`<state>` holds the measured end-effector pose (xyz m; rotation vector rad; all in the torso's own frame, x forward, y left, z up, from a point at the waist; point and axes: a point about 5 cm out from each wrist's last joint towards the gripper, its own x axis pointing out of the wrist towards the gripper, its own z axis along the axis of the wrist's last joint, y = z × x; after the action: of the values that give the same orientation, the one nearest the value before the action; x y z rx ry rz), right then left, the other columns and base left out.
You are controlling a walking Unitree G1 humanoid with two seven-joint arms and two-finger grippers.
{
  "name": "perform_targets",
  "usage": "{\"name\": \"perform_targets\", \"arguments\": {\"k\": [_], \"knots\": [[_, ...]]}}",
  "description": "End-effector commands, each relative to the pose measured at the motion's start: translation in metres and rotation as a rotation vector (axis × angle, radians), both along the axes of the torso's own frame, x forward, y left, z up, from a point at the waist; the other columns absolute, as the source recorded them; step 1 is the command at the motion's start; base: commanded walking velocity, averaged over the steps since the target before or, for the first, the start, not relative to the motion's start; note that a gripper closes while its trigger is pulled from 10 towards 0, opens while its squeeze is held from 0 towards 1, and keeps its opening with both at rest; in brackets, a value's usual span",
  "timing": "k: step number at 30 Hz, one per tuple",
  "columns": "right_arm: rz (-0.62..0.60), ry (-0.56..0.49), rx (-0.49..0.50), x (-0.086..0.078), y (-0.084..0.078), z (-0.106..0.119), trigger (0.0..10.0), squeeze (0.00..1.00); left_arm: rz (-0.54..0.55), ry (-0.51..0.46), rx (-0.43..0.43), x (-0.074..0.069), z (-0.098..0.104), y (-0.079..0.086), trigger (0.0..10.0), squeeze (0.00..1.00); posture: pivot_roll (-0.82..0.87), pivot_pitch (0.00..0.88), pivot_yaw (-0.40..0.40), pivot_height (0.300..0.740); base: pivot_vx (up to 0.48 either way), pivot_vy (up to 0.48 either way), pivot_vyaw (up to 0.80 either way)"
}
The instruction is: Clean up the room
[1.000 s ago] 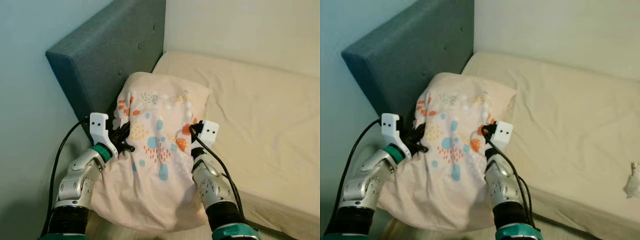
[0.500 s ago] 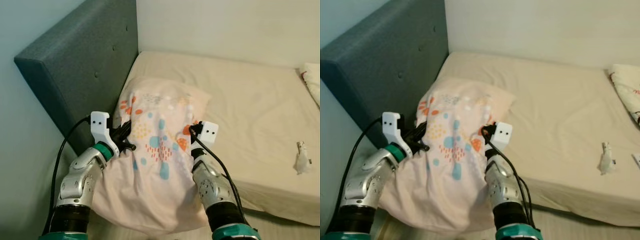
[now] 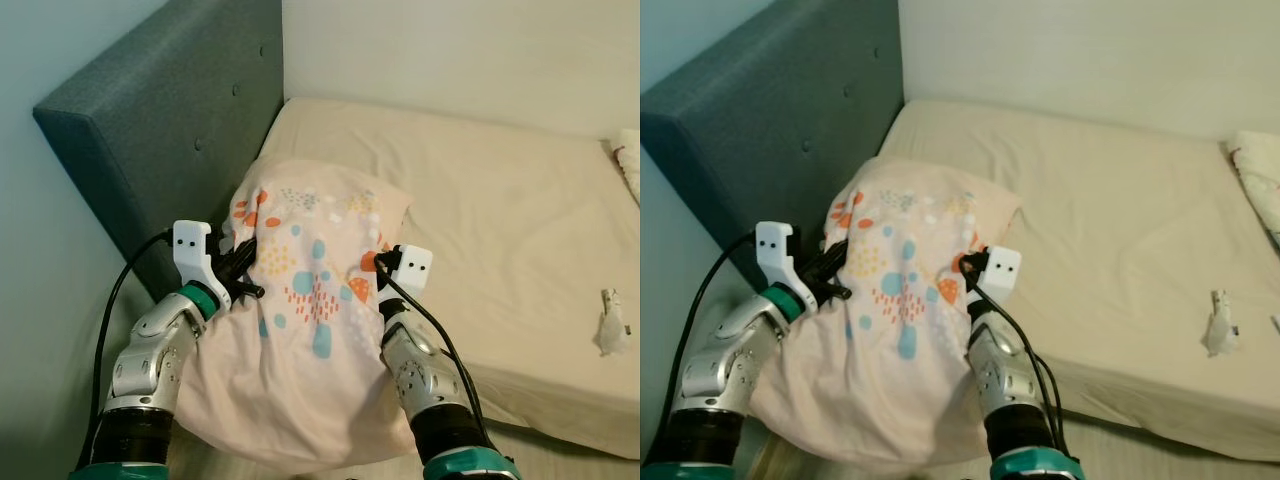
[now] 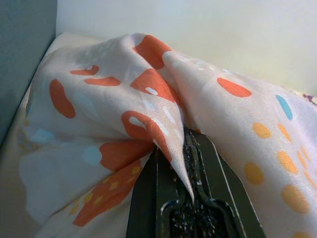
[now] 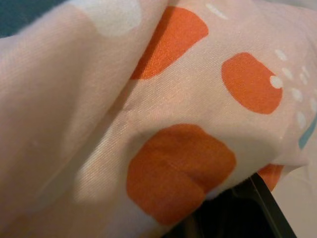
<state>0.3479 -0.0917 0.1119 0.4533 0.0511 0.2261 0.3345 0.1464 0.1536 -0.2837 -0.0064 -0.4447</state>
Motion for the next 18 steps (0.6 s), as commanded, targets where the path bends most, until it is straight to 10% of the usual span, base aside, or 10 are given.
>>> {"name": "perform_targets", "arguments": {"k": [1,18], "knots": [[0.058,-0.051,0.014,0.0024,0.0196,0.0129,10.0,0.0,-0.044,-0.052,-0.019,-0.0001,0.0109,-0.0088,10.0,0.0,0.18,0.081,0.051,0.74,0.398,0.0,-0.67],[0.062,-0.062,0.026,0.0017,0.0217,0.014,10.0,0.0,-0.049,-0.053,-0.017,0.0002,0.0124,-0.0081,10.0,0.0,0.19,0.088,0.056,0.74,0.392,0.0,-0.14]]}}
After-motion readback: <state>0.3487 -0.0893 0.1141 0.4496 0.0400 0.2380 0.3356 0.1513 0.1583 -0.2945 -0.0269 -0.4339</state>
